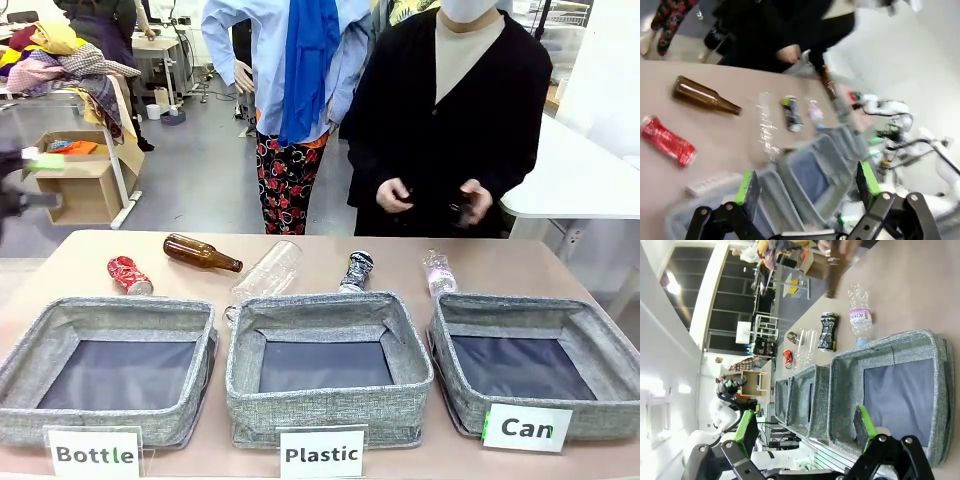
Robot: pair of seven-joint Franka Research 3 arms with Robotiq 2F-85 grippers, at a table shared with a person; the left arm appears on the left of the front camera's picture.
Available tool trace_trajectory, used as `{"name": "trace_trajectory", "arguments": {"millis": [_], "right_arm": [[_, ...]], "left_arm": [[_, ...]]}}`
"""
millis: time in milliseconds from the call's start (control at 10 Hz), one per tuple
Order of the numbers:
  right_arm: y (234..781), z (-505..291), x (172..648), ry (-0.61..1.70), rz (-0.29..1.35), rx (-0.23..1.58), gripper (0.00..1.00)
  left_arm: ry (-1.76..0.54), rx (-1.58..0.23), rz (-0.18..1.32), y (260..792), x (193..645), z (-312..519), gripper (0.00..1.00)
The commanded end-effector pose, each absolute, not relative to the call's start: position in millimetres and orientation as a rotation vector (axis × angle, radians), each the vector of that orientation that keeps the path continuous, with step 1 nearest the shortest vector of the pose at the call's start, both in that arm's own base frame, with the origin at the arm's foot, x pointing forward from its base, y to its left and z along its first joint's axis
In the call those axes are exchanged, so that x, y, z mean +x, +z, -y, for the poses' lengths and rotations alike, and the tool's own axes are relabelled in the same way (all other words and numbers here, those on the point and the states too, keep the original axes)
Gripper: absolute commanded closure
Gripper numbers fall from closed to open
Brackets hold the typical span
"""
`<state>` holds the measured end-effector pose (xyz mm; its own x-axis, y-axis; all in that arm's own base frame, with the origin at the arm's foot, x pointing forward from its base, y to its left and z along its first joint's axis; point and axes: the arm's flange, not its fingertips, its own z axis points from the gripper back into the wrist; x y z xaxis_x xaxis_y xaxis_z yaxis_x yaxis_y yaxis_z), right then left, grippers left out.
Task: Sort the can waste into the basket.
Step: Pick up the can waste from the table and place it in the right Fabric basket.
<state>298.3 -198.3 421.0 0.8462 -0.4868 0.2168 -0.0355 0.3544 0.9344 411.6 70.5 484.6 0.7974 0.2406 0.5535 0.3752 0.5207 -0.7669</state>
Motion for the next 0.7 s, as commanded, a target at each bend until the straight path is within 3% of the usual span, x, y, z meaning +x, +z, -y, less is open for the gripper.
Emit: {"name": "trace_trajectory", "arguments": {"millis": [0,200,400,600], "right_arm": [[422.2,199.4,302.2,-0.295,0.543,1.200,0.00],[422.2,199.4,302.2,-0.295,0.543,1.200,0.00],[422.2,199.4,302.2,-0.295,0.543,1.200,0.00],[422.2,199.4,302.2,-0.295,0.543,1.200,0.00]], "left_arm": [[0.032,-0.704,0.567,483.7,462.6,-38.5,0.00],[0.083,-0.324,0.545,480.8,491.2,-17.6,0.00],[0.004,-0.152,0.469,466.0,496.0,-2.1,0.00],[0.073,-0.089,0.553,469.4,490.4,-1.8,0.00]]}}
